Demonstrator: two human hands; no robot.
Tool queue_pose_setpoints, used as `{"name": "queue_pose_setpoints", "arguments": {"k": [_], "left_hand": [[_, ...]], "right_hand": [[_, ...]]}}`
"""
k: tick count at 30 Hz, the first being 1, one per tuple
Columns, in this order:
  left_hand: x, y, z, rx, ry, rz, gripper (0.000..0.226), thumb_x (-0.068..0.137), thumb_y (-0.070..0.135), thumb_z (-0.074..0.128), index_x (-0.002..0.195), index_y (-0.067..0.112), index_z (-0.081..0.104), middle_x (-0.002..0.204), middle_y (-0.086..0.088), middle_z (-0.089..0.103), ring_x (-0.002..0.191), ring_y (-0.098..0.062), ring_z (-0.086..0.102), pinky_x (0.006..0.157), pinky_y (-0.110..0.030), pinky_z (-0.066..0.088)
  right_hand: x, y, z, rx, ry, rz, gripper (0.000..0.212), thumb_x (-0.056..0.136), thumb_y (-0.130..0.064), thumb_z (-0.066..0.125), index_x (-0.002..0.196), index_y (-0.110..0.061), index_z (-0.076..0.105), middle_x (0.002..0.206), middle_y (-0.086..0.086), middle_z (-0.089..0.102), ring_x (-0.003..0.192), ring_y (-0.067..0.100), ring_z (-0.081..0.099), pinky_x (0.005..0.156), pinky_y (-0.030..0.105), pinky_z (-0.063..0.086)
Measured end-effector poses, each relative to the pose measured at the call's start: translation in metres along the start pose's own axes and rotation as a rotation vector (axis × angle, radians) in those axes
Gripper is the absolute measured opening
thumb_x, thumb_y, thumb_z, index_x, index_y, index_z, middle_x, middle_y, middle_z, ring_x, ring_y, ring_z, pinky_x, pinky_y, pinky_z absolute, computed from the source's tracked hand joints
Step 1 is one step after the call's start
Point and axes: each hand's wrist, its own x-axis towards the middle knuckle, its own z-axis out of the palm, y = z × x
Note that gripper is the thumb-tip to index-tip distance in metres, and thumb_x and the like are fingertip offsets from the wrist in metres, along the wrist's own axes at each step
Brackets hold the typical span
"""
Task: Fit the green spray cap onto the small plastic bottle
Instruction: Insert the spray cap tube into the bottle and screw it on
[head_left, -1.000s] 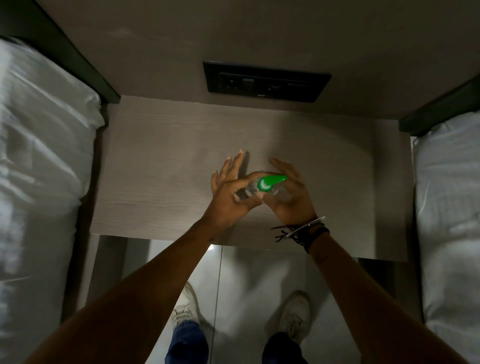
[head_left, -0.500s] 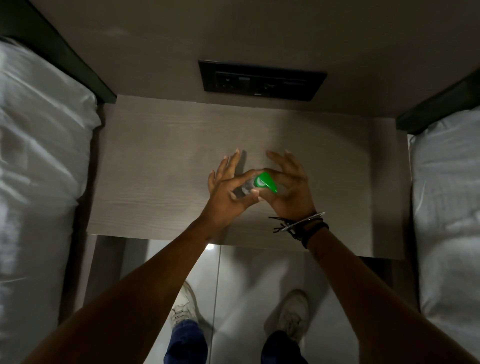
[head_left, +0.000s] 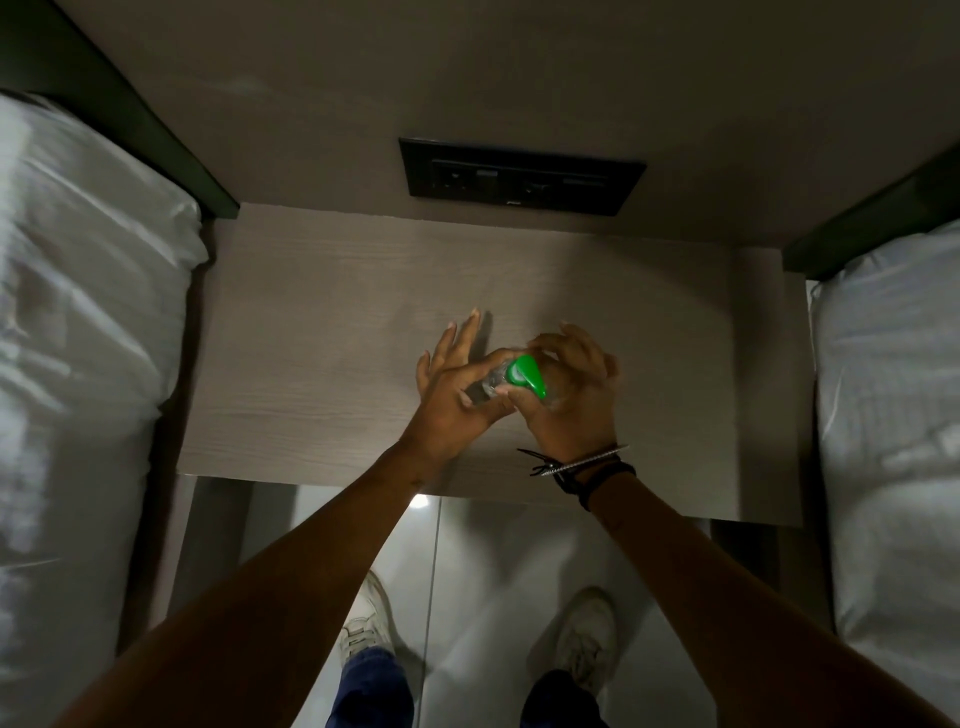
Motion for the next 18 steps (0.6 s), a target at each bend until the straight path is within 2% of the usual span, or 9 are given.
{"name": "queue_pose_setpoints", "arguments": {"k": [5,8,11,14,18], "left_hand": [[-0.002,-0.002,0.004,0.039,0.011,-0.022,0.057,0.076,0.041,0.074,0.124,0.049,0.043,0.159,0.006,0.008,0.145,-0.017,-0.005,0.114,-0.054,-0.006],[-0.001,-0.001,0.002,0.017,-0.003,-0.03,0.054,0.074,0.052,0.07,0.121,0.054,0.043,0.16,0.008,0.006,0.146,-0.016,-0.006,0.113,-0.05,-0.009],[-0.002,0.001,0.0,0.005,-0.019,-0.045,0.053,0.072,0.06,0.065,0.12,0.056,0.041,0.162,0.006,0.007,0.147,-0.016,-0.006,0.114,-0.051,-0.01],[-0.003,0.005,0.0,0.008,-0.007,-0.06,0.056,0.074,0.048,0.073,0.12,0.054,0.041,0.162,0.003,0.008,0.147,-0.017,-0.006,0.114,-0.053,-0.01],[-0.002,0.006,0.0,0.017,0.01,-0.045,0.061,0.074,0.038,0.077,0.123,0.048,0.042,0.16,-0.003,0.012,0.147,-0.024,-0.003,0.113,-0.054,-0.008]], "right_hand": [[-0.009,0.004,-0.018,-0.053,-0.076,-0.001,0.075,0.061,-0.05,0.083,0.122,-0.012,0.06,0.144,0.018,0.046,0.135,0.037,0.038,0.103,0.057,0.034],[-0.018,-0.002,-0.028,-0.116,-0.125,-0.067,0.074,0.065,-0.046,0.078,0.127,-0.012,0.056,0.15,0.02,0.037,0.139,0.038,0.032,0.101,0.066,0.032],[-0.029,-0.012,-0.031,-0.148,-0.154,-0.095,0.078,0.068,-0.044,0.073,0.136,-0.013,0.048,0.155,0.015,0.023,0.142,0.036,0.023,0.106,0.069,0.025],[-0.034,-0.022,-0.031,-0.129,-0.139,-0.035,0.076,0.072,-0.045,0.066,0.138,-0.013,0.046,0.156,0.014,0.016,0.145,0.034,0.015,0.112,0.066,0.015],[-0.038,-0.037,-0.03,-0.126,-0.157,0.009,0.057,0.083,-0.045,0.056,0.132,-0.016,0.054,0.158,0.014,0.021,0.146,0.03,0.013,0.113,0.066,0.012]]}}
